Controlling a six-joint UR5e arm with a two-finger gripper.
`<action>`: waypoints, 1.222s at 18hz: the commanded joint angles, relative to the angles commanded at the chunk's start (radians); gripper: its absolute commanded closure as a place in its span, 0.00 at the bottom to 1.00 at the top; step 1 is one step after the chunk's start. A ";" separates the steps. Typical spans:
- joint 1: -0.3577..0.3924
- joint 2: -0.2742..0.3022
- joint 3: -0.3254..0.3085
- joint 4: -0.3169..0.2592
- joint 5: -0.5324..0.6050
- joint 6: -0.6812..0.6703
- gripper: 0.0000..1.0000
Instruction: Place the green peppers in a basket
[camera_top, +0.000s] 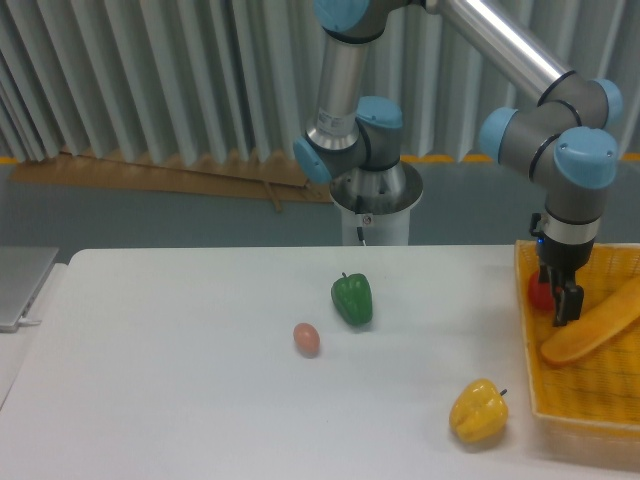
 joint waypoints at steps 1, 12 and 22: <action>0.000 0.000 -0.002 0.000 0.000 0.000 0.00; 0.003 -0.008 -0.002 0.000 0.000 0.000 0.00; 0.008 -0.011 0.000 0.023 -0.003 -0.003 0.00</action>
